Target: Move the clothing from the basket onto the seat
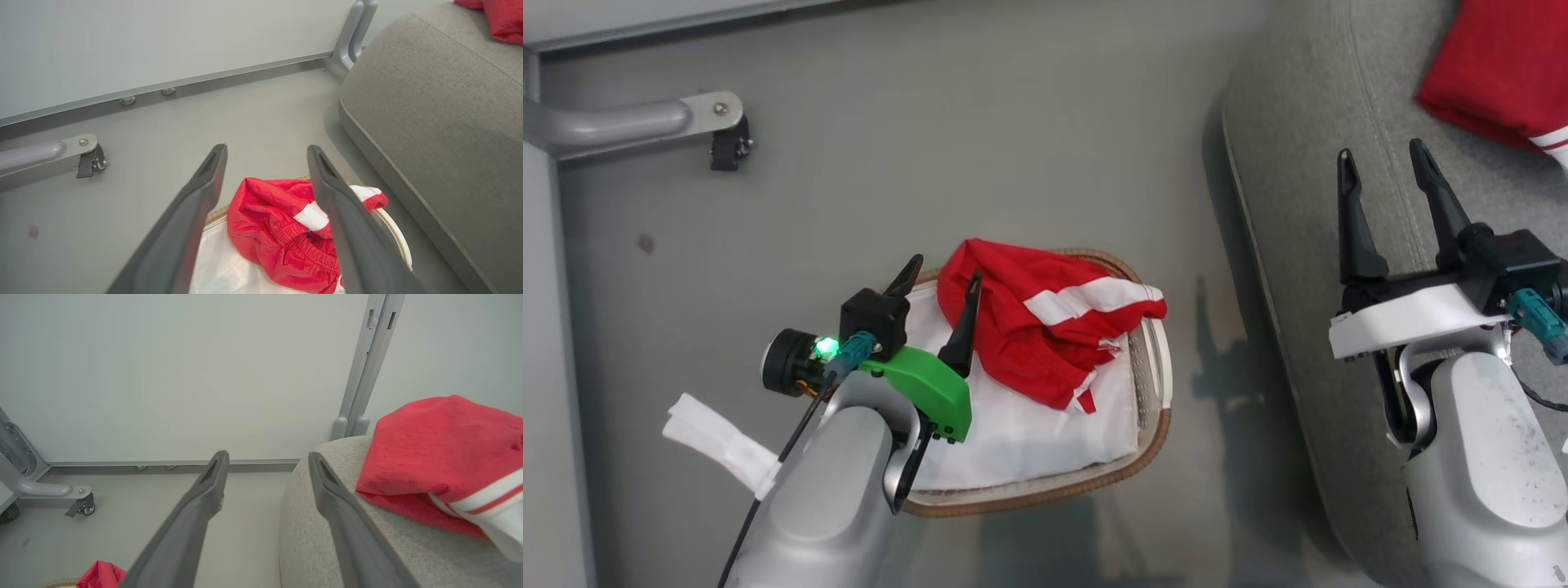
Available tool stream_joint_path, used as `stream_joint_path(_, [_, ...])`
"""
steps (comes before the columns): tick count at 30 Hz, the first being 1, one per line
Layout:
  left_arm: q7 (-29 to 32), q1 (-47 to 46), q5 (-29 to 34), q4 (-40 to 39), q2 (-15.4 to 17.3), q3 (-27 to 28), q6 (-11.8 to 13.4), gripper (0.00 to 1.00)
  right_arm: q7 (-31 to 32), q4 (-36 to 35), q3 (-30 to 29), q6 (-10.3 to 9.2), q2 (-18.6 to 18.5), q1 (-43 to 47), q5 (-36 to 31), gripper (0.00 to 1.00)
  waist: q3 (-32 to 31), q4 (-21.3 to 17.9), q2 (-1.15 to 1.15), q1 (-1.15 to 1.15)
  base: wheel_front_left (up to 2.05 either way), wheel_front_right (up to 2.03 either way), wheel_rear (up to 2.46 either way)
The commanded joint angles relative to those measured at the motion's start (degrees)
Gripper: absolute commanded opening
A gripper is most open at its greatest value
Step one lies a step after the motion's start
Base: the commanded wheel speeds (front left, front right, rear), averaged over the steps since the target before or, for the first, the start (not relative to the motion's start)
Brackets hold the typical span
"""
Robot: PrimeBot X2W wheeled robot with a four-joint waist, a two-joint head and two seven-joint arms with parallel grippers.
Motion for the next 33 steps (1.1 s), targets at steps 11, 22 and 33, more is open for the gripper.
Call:
stream_joint_path(11, [0.7,-9.0,-2.1,13.5,0.4,-11.7,-0.5,1.0,-0.1,-2.5,1.9,-0.08,-0.1,-4.6,3.2,1.0,15.2,-10.2,0.0,0.0,0.0,0.0,0.0])
stream_joint_path(22, [3.7,-14.8,-7.5,19.3,0.4,-16.3,0.1,1.0,-0.1,-4.1,3.8,-0.08,-0.1,-7.0,5.9,1.0,20.2,-13.2,0.0,0.0,0.0,0.0,0.0])
stream_joint_path(33, [4.6,-20.0,-12.1,24.5,0.4,-14.9,3.2,1.0,-0.1,-4.9,4.5,-0.08,-0.1,-8.6,7.5,1.0,23.5,-15.1,0.0,0.0,0.0,0.0,0.0])
